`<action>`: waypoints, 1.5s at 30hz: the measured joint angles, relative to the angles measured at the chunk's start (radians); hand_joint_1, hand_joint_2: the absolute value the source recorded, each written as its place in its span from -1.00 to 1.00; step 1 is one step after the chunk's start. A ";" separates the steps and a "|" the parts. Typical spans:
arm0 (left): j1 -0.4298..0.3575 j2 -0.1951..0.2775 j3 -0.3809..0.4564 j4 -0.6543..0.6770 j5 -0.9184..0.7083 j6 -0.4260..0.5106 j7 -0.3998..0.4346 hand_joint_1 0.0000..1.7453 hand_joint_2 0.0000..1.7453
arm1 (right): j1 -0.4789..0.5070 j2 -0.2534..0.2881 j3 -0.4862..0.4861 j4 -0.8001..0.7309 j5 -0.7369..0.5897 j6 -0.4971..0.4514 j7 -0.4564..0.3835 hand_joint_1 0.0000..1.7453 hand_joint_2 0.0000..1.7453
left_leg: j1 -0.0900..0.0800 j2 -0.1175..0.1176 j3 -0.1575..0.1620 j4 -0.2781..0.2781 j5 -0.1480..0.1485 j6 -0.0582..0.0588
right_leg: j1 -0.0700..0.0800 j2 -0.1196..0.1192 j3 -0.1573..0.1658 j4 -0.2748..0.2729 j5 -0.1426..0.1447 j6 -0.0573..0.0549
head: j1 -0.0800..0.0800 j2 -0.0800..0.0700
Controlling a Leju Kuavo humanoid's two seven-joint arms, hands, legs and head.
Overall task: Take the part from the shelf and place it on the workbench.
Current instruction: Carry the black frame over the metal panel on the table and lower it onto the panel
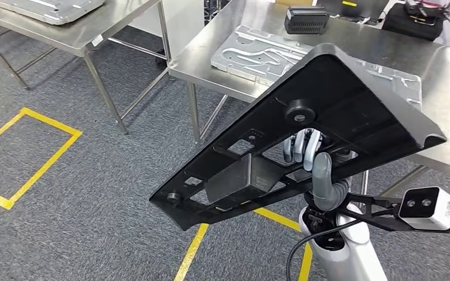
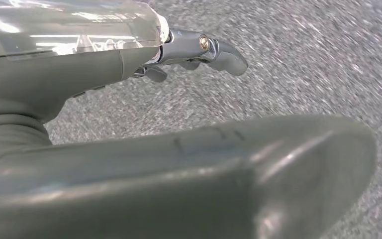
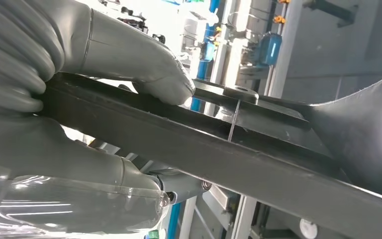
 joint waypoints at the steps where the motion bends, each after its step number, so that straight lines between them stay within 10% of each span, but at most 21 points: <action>1: 0.001 0.000 0.000 0.000 -0.004 0.000 0.003 -1.00 -1.00 | -0.002 0.000 0.001 -0.002 -0.002 0.001 0.005 1.00 1.00 | -0.001 0.012 0.001 -0.001 0.000 0.004 | 0.000 -0.034 -0.026 0.055 -0.030 0.005 | 0.000 0.000; 5: 0.005 -0.001 -0.003 0.000 -0.014 0.001 0.021 -1.00 -1.00 | -0.003 -0.001 0.004 -0.003 -0.004 0.002 0.029 1.00 1.00 | -0.004 0.060 0.003 -0.001 -0.005 0.007 | -0.007 -0.064 -0.119 0.234 -0.086 0.014 | 0.000 0.000; 8: 0.004 -0.006 -0.008 0.000 -0.020 0.002 0.027 -1.00 -1.00 | -0.004 -0.002 0.004 -0.003 -0.004 0.002 0.033 1.00 1.00 | -0.006 0.090 0.015 -0.001 -0.014 0.001 | -0.001 -0.103 -0.020 0.046 0.009 0.000 | 0.000 0.000; 11: 0.004 -0.012 -0.014 0.000 -0.022 0.002 0.030 -1.00 -1.00 | -0.006 -0.002 0.004 -0.003 -0.004 0.004 0.033 1.00 1.00 | -0.010 0.114 0.024 -0.003 -0.022 -0.012 | 0.016 -0.142 0.033 -0.062 0.036 -0.021 | 0.000 0.000; 15: 0.000 -0.020 -0.024 0.000 -0.026 0.001 0.034 -1.00 -1.00 | -0.007 -0.001 0.004 -0.001 -0.005 0.008 0.033 1.00 1.00 | -0.011 0.100 0.026 0.025 -0.051 -0.034 | 0.006 -0.097 0.041 -0.081 0.047 -0.040 | 0.000 0.000; 20: 0.006 -0.027 -0.025 0.001 -0.024 0.000 0.021 -1.00 -1.00 | -0.009 0.004 0.004 0.012 -0.008 0.017 0.043 1.00 1.00 | -0.009 0.036 -0.104 0.283 -0.147 -0.043 | 0.002 -0.036 0.048 -0.084 0.049 -0.049 | 0.000 0.000; 24: 0.004 -0.029 -0.025 0.001 -0.009 0.001 0.008 -1.00 -1.00 | -0.011 0.006 0.004 0.018 -0.008 0.034 0.052 1.00 1.00 | -0.003 -0.006 -0.033 0.073 -0.011 -0.038 | 0.001 0.013 0.050 -0.070 0.039 -0.039 | 0.000 0.000; 28: 0.001 -0.032 -0.025 0.001 0.000 0.003 0.002 -1.00 -1.00 | -0.015 0.010 0.004 0.021 -0.011 0.043 0.054 1.00 1.00 | -0.003 -0.018 -0.010 0.008 0.008 -0.018 | -0.001 0.050 0.036 -0.063 0.039 -0.016 | 0.000 0.000; 32: -0.004 -0.034 -0.023 0.001 0.019 0.001 -0.025 -1.00 -1.00 | -0.018 0.008 -0.006 0.024 -0.025 0.065 0.047 1.00 1.00 | -0.001 0.022 -0.004 -0.005 0.014 0.005 | 0.000 -0.040 -0.025 0.060 -0.032 0.004 | 0.000 0.000; 35: 0.001 -0.034 -0.021 0.001 0.032 0.001 -0.044 -1.00 -1.00 | -0.012 0.006 -0.019 0.031 -0.039 0.097 0.041 1.00 1.00 | -0.004 0.056 -0.004 -0.004 0.011 0.008 | -0.007 -0.062 -0.109 0.219 -0.085 0.013 | 0.000 0.000; 41: -0.002 -0.033 -0.018 0.001 0.050 0.008 -0.057 -1.00 -1.00 | -0.014 0.001 -0.042 0.036 -0.057 0.123 0.058 1.00 1.00 | -0.011 0.112 0.016 -0.005 -0.004 -0.009 | 0.009 -0.137 0.034 -0.064 0.047 -0.015 | 0.000 0.000; 45: -0.008 -0.034 -0.014 0.001 0.058 0.017 -0.059 -1.00 -1.00 | -0.016 0.002 -0.044 0.037 -0.056 0.121 0.068 1.00 1.00 | -0.011 0.118 0.024 0.002 -0.022 -0.032 | 0.006 -0.099 0.041 -0.085 0.054 -0.033 | 0.000 0.000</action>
